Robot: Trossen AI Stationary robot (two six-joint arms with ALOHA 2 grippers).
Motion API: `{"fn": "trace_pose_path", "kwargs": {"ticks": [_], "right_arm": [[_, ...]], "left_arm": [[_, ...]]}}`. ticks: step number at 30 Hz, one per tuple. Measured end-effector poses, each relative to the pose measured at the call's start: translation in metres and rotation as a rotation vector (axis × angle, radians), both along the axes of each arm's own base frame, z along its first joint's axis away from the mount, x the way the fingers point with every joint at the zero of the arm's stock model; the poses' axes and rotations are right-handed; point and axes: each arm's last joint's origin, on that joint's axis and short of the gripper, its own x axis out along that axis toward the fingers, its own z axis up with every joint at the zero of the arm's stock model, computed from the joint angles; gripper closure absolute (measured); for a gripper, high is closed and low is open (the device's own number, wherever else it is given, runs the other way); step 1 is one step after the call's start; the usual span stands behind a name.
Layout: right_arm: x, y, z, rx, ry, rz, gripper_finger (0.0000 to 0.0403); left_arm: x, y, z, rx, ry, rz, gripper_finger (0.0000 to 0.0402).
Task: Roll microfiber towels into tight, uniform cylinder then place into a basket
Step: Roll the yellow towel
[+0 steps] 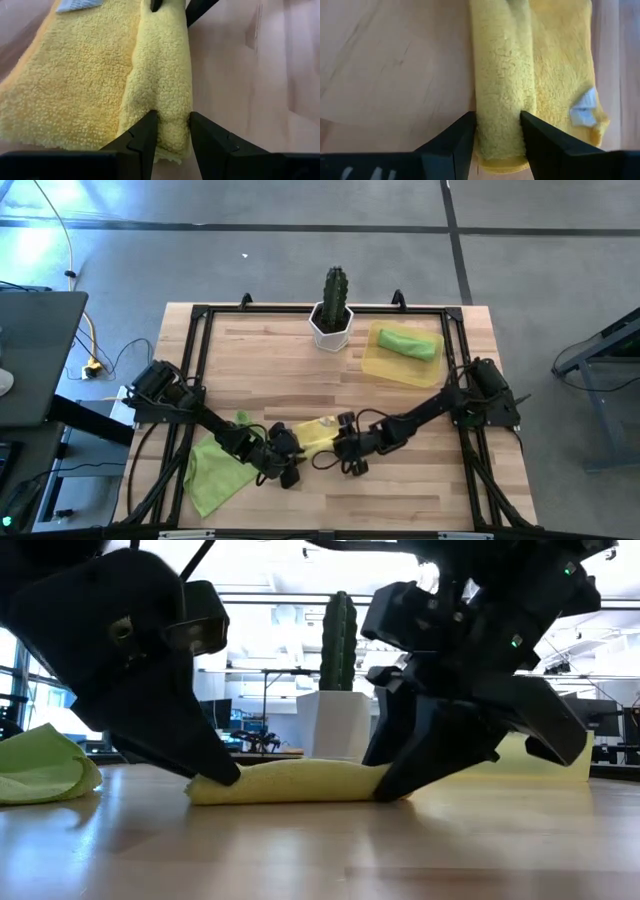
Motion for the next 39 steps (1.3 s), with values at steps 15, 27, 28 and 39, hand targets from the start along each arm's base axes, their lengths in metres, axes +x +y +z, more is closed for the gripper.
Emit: {"fn": "trace_pose_path", "kwargs": {"ticks": [15, 27, 28, 39], "right_arm": [[0.004, -0.017, -0.003, 0.207, 0.087, -0.063, 0.0389], [0.015, -0.064, -0.003, 0.832, 0.305, -0.164, 0.0397], [0.016, -0.069, -0.003, 0.879, 0.320, -0.197, 0.0396], [0.017, -0.090, -0.003, 1.020, 0.386, -0.343, 0.0394]], "left_arm": [[0.000, -0.003, 0.048, -0.114, -0.160, -0.049, 0.0293], [-0.001, -0.004, 0.047, 0.166, -0.151, -0.178, 0.0293], [-0.001, -0.004, 0.047, 0.183, -0.147, -0.191, 0.0293], [0.001, -0.003, 0.042, 0.312, -0.123, -0.249, 0.0293]]}}
